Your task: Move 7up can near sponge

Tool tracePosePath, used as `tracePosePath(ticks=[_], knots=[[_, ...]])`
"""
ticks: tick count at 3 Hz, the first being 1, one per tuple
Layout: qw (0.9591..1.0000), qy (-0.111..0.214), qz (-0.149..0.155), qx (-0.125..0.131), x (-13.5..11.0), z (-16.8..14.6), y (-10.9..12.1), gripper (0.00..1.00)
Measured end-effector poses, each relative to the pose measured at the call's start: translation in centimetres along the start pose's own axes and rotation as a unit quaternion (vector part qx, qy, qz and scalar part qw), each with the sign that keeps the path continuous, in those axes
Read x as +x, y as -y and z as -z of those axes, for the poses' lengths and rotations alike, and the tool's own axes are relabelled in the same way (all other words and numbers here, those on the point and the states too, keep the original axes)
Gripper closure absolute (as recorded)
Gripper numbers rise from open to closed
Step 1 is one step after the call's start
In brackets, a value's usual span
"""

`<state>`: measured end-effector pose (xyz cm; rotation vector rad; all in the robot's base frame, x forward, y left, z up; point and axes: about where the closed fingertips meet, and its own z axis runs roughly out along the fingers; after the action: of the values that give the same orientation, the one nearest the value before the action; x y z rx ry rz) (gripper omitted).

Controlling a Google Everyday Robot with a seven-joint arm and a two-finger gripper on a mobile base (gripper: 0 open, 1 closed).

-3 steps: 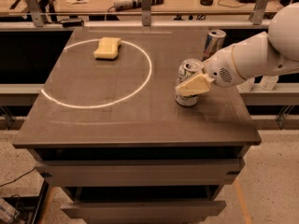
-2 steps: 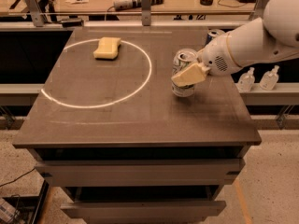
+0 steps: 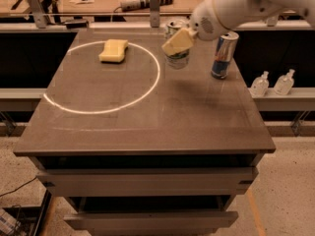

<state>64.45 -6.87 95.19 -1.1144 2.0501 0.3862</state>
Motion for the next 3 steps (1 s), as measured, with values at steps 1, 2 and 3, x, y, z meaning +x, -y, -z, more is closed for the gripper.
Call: tracePosePath(ticks=[1,2,3], knots=[[0.9998,-0.01,-0.018,0.003,-4.1,-2.4,1.9,1.0],[0.9993,-0.02,-0.03,0.005,-8.2,-4.2,2.3,1.0],[0.9984,-0.026,-0.046,0.02,-11.1,-6.3,1.9,1.0]])
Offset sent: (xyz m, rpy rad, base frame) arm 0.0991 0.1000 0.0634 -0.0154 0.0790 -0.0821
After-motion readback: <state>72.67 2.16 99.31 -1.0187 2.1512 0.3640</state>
